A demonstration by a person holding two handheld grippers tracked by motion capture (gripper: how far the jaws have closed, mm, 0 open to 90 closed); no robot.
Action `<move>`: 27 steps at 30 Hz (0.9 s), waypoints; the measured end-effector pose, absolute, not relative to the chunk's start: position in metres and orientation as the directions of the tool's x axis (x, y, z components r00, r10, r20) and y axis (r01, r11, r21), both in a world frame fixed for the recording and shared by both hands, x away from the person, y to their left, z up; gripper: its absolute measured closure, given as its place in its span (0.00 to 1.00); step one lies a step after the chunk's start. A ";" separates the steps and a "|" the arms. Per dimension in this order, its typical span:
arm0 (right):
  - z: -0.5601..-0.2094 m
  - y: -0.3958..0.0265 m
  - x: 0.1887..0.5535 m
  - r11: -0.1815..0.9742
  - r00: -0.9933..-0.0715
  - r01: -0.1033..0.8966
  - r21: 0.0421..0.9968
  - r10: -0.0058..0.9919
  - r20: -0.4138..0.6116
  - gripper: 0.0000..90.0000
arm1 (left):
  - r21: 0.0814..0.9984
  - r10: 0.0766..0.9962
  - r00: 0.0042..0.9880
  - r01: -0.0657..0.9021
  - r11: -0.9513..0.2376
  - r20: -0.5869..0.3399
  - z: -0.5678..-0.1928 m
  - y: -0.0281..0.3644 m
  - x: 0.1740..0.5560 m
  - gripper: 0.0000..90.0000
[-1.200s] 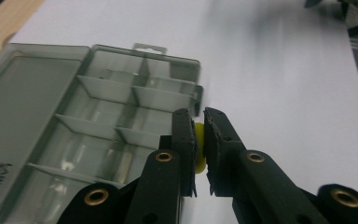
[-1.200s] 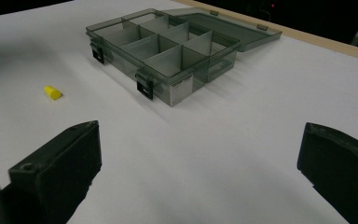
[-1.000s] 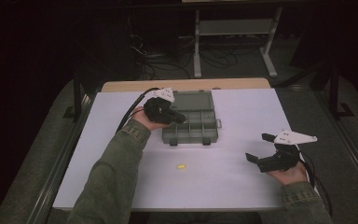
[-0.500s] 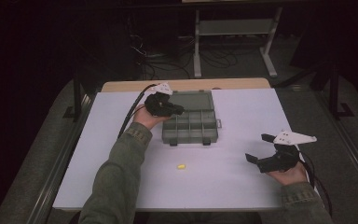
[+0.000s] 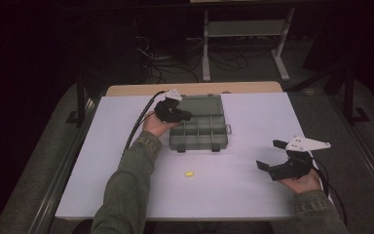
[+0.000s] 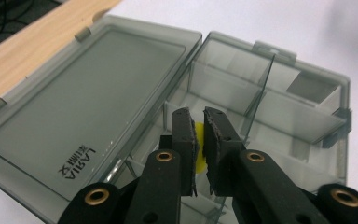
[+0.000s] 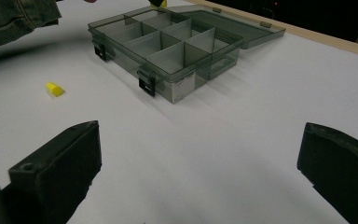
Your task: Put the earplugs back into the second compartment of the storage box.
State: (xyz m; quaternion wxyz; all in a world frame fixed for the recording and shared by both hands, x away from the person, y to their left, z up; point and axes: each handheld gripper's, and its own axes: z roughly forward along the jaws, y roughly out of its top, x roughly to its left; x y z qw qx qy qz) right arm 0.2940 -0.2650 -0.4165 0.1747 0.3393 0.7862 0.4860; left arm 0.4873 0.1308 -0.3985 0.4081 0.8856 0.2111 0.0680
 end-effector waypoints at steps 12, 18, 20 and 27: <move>-0.417 -0.264 0.294 0.299 -0.708 0.365 0.882 0.704 0.054 0.00 | 0.727 0.405 0.912 0.324 -0.605 -0.069 -0.397 0.131 0.485 0.78; -0.417 -0.265 0.294 0.299 -0.709 0.363 0.882 0.703 0.054 0.00 | 0.735 0.390 0.916 0.325 -0.595 -0.089 -0.387 0.135 0.480 0.60; -0.417 -0.265 0.294 0.298 -0.709 0.364 0.882 0.704 0.055 0.00 | 0.740 0.398 0.913 0.327 -0.588 -0.088 -0.382 0.137 0.478 0.49; -0.416 -0.264 0.294 0.298 -0.707 0.364 0.882 0.705 0.053 0.00 | 0.768 0.368 0.921 0.327 -0.550 -0.128 -0.367 0.139 0.466 0.24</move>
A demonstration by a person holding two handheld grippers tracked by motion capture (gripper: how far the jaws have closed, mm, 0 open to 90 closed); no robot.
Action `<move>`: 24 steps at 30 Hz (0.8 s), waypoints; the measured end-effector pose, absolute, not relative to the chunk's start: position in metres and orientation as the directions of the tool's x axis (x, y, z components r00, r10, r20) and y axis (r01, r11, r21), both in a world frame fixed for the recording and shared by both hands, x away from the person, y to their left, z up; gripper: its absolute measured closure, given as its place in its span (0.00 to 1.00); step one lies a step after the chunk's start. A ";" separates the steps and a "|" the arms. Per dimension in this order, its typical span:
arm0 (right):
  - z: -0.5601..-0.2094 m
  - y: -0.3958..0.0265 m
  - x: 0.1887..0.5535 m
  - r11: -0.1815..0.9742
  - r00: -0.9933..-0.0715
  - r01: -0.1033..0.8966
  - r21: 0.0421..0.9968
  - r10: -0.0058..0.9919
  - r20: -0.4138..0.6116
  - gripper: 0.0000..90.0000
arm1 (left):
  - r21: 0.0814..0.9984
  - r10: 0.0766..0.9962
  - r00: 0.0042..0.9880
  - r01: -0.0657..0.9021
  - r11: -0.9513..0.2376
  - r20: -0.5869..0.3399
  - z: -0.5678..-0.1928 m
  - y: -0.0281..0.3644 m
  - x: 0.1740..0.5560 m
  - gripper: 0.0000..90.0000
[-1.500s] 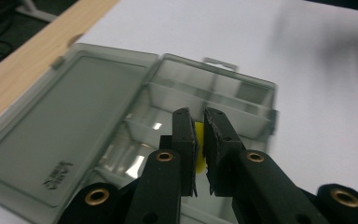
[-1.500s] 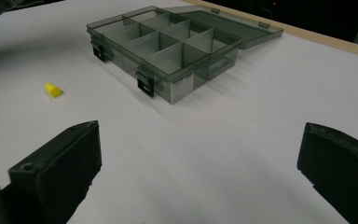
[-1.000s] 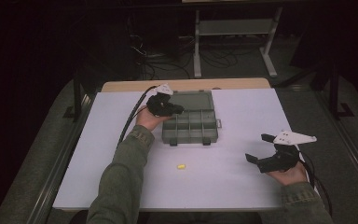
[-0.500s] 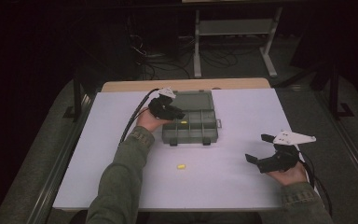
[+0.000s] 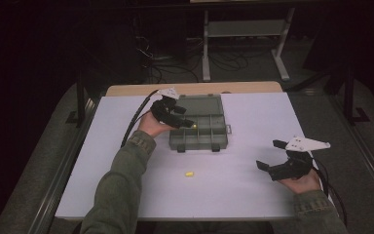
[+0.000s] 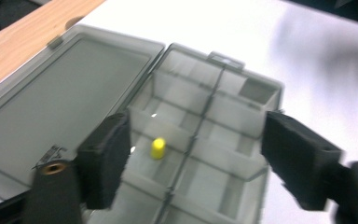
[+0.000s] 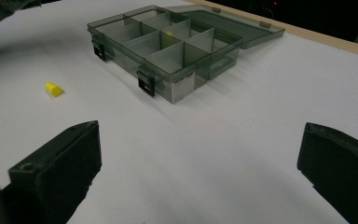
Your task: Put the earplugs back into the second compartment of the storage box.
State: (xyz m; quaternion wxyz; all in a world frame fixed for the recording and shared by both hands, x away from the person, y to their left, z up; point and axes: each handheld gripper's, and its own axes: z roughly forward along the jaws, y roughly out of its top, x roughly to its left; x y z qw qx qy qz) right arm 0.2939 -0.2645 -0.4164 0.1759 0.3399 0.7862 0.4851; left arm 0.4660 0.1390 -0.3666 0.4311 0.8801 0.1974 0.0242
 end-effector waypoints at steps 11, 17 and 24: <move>-0.416 -0.264 0.294 0.297 -0.704 0.365 0.883 0.708 0.053 0.00 | 0.790 0.337 0.939 0.256 -0.557 -0.067 -0.341 0.137 0.438 0.03; -0.416 -0.264 0.294 0.295 -0.703 0.364 0.883 0.709 0.052 0.00 | 0.791 0.331 0.942 0.239 -0.563 -0.049 -0.337 0.141 0.421 0.01; -0.415 -0.264 0.294 0.293 -0.702 0.362 0.885 0.710 0.052 0.00 | 0.802 0.332 0.943 0.210 -0.559 -0.015 -0.336 0.151 0.398 0.01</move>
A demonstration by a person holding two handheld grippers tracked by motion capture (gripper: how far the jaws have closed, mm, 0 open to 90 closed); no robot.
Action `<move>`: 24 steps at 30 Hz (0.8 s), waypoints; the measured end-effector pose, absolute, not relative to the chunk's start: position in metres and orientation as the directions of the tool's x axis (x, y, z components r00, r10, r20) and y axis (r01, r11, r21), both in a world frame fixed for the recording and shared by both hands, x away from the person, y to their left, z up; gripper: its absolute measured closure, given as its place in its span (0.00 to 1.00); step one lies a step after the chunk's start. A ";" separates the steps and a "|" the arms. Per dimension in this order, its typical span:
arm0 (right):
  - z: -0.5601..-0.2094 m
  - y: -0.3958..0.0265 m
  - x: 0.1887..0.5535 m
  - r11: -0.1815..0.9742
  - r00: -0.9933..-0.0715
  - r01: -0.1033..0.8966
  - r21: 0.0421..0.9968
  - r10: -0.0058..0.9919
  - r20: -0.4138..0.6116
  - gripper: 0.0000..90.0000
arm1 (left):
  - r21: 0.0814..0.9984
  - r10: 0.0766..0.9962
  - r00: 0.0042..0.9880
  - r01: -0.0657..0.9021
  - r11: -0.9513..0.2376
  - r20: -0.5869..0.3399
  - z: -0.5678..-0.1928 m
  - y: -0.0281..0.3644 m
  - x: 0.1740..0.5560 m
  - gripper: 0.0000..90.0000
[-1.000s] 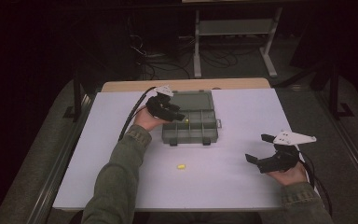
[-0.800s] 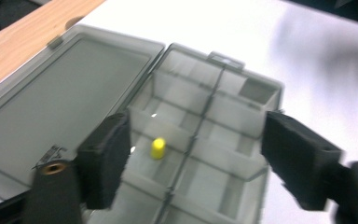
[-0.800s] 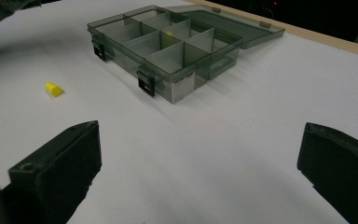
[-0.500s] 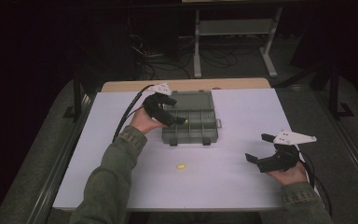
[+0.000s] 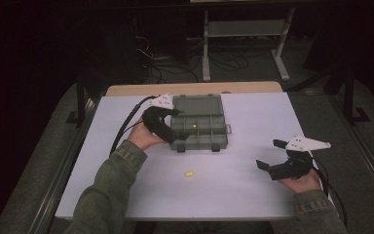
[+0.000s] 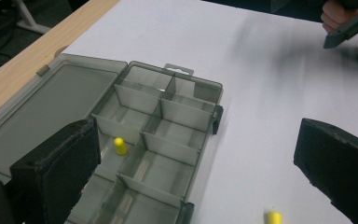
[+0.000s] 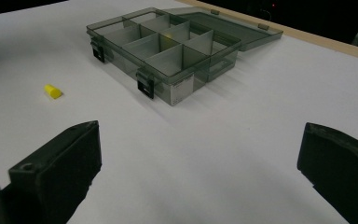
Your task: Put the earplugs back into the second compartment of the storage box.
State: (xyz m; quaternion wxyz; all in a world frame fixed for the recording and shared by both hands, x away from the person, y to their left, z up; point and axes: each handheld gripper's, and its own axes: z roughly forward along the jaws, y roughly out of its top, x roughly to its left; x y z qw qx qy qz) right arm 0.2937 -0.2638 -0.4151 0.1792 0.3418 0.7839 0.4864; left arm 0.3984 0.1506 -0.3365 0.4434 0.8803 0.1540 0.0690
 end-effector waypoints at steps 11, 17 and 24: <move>-0.415 -0.264 0.294 0.294 -0.701 0.361 0.885 0.712 0.049 0.00 | 0.784 0.305 0.952 0.186 -0.592 0.004 -0.355 0.155 0.371 0.01; -0.415 -0.264 0.294 0.295 -0.701 0.361 0.885 0.712 0.049 0.00 | 0.772 0.274 0.962 0.186 -0.608 -0.016 -0.372 0.152 0.358 0.01; -0.415 -0.264 0.294 0.298 -0.702 0.360 0.884 0.711 0.047 0.00 | 0.749 0.236 0.971 0.182 -0.637 -0.035 -0.392 0.147 0.343 0.07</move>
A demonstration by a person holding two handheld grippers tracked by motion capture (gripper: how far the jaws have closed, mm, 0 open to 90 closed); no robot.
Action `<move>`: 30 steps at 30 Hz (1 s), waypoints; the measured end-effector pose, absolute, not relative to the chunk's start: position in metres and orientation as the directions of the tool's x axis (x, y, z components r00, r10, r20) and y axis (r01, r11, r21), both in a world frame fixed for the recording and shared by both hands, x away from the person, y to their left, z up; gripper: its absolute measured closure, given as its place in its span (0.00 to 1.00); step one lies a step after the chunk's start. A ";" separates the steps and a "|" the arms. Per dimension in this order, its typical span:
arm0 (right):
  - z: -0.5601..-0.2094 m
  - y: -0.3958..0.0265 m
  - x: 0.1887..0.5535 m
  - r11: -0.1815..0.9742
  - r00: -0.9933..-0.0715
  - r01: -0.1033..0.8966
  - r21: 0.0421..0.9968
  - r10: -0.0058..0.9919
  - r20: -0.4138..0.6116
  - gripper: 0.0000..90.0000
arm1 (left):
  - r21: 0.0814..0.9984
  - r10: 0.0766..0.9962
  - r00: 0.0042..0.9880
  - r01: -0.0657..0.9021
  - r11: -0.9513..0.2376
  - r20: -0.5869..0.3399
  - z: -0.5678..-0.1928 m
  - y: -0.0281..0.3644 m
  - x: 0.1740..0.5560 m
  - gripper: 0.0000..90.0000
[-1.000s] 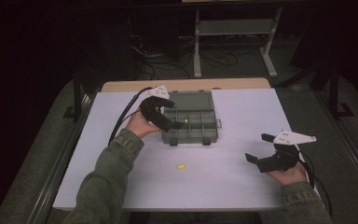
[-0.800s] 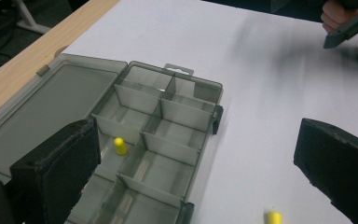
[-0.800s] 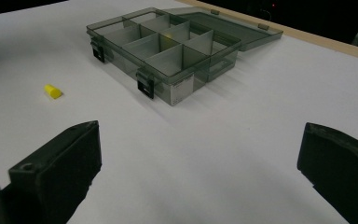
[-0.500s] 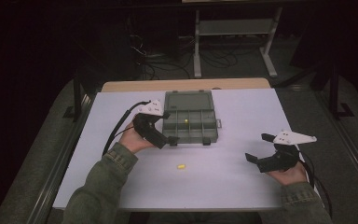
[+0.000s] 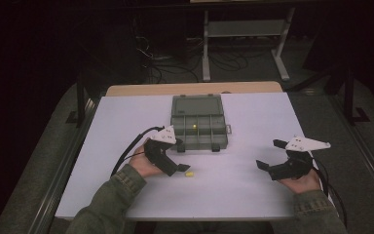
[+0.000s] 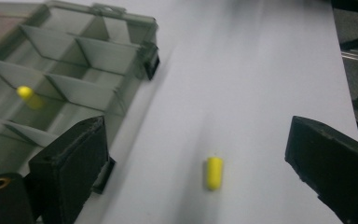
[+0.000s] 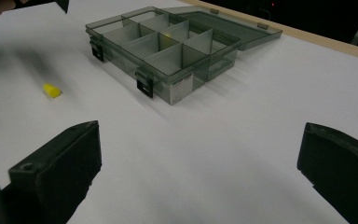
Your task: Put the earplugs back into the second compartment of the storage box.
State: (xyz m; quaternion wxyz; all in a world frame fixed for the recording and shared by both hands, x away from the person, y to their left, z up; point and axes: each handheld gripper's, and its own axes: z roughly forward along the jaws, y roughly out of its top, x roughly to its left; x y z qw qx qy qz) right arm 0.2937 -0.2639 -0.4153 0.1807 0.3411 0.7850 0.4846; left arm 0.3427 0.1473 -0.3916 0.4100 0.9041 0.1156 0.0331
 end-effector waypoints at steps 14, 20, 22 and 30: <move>-0.417 -0.263 0.294 0.310 -0.704 0.367 0.877 0.709 0.044 0.00 | 0.702 0.187 0.982 0.162 -0.694 -0.042 -0.421 0.139 0.341 0.32; -0.417 -0.262 0.294 0.313 -0.705 0.367 0.876 0.708 0.043 0.00 | 0.674 0.145 0.987 0.153 -0.722 -0.068 -0.430 0.133 0.342 0.42; -0.418 -0.262 0.294 0.314 -0.705 0.369 0.875 0.708 0.043 0.00 | 0.665 0.136 0.988 0.150 -0.732 -0.074 -0.433 0.131 0.342 0.46; -0.418 -0.262 0.294 0.317 -0.706 0.368 0.874 0.707 0.041 0.00 | 0.642 0.119 0.992 0.121 -0.757 -0.047 -0.438 0.128 0.342 0.67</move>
